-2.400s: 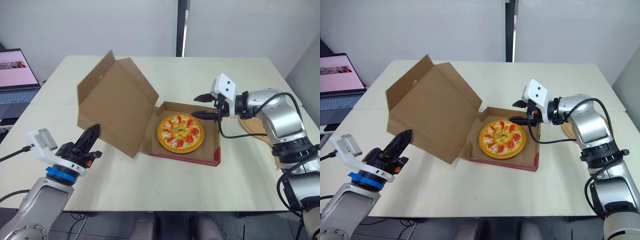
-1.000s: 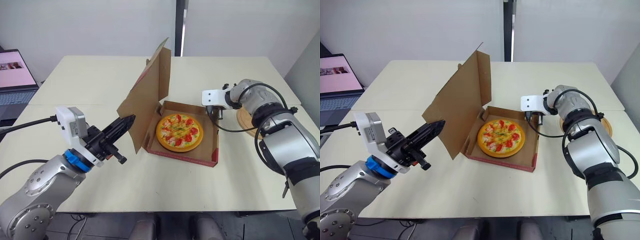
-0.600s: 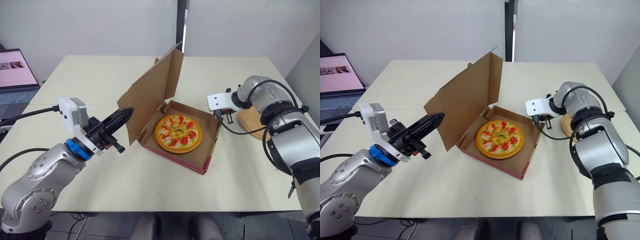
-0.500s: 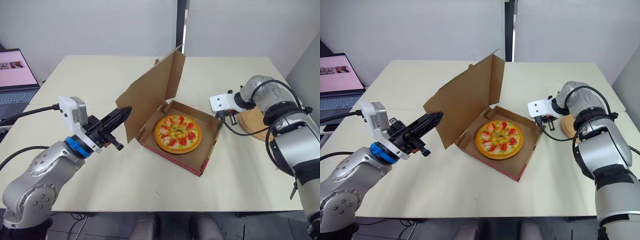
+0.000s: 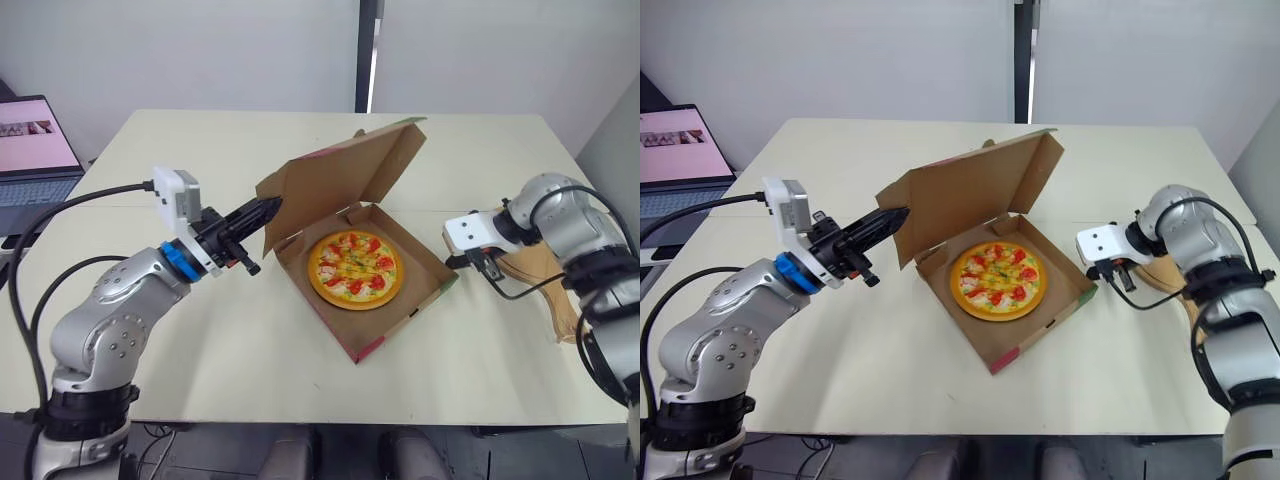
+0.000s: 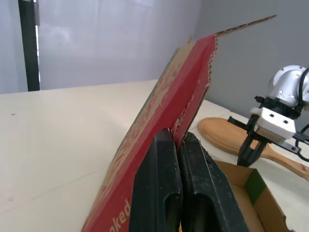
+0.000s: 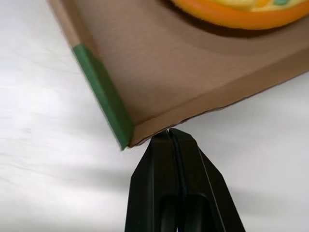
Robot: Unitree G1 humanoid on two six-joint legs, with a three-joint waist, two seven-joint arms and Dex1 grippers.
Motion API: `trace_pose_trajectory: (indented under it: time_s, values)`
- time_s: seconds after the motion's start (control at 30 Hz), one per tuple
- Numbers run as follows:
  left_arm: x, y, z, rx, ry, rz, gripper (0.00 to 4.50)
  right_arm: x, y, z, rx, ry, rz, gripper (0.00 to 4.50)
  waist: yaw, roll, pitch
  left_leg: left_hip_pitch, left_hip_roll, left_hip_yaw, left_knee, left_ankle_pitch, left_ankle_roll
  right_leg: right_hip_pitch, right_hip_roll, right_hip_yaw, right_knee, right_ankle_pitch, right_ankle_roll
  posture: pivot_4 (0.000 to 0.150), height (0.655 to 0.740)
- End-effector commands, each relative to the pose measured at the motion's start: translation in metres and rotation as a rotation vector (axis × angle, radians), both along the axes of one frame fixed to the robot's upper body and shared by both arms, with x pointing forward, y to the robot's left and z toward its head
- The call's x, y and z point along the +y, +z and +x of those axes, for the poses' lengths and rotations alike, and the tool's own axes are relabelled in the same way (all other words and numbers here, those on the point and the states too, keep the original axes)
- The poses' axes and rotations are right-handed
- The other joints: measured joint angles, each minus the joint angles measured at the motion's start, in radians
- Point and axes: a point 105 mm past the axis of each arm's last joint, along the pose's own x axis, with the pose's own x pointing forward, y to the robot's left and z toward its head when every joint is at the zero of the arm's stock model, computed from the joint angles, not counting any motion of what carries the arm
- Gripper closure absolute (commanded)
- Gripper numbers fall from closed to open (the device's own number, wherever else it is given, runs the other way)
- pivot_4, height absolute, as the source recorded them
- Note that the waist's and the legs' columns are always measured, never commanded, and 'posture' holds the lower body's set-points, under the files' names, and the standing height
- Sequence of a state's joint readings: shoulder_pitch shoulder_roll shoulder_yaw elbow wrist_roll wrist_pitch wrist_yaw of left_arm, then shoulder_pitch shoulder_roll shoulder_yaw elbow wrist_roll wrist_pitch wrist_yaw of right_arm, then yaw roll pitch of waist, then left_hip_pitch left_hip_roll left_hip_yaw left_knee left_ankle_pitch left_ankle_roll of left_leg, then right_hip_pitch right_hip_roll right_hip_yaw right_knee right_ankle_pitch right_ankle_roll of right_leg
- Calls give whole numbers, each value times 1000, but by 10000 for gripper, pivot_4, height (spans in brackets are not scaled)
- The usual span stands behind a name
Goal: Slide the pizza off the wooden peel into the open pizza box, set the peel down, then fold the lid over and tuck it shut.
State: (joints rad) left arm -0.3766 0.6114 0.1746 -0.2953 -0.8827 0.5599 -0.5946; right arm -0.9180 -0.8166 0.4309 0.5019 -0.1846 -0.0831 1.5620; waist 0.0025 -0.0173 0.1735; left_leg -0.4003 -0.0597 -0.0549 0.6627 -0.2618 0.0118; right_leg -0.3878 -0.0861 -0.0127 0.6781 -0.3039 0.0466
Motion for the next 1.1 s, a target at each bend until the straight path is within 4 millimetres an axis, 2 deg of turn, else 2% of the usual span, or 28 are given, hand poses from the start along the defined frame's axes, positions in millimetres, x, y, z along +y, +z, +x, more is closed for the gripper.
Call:
trace_pose_trajectory:
  time_s: [0.03,0.17,0.4,0.53,0.63,0.73,0.97,1.1]
  values:
    - [-10,7,5,-22,-68,-1,45000,10,8,-23,51,21,57,44838,0,0,0,0,0,0,0,0,0,0,0,0,0,0,0,1500,7281]
    - [-11,11,18,-27,-86,-15,45000,16,9,-40,74,-12,113,44838,-2,-1,1,0,0,0,0,0,0,0,0,0,0,0,0,1500,7281]
    - [-14,12,27,3,-128,-52,45000,29,7,-58,71,-65,213,44838,-2,-2,1,0,0,0,1,0,0,0,0,0,0,0,0,1500,7281]
    - [-6,1,31,23,-106,-29,45000,21,6,-51,-14,-112,202,44838,-2,-2,1,0,0,0,1,0,0,0,0,0,0,0,0,1500,7281]
    - [-4,-1,32,24,-101,-21,45000,9,7,-43,-76,-136,169,44838,-2,-2,1,0,0,0,1,0,0,0,0,0,0,0,0,1500,7281]
    - [-2,-3,31,22,-91,-13,45000,6,6,-32,-111,-174,193,44838,0,-2,1,0,0,0,2,0,0,1,0,0,0,0,0,1500,7281]
    - [-1,-10,31,45,-79,-37,45000,22,-9,-23,-60,-192,265,44838,-1,-2,1,0,0,0,2,0,0,1,0,0,0,0,0,1500,7281]
    - [-9,-10,28,56,-114,-68,45000,32,-8,-32,16,-166,312,44838,-1,-2,1,0,0,0,2,0,0,1,0,0,1,0,0,1500,7281]
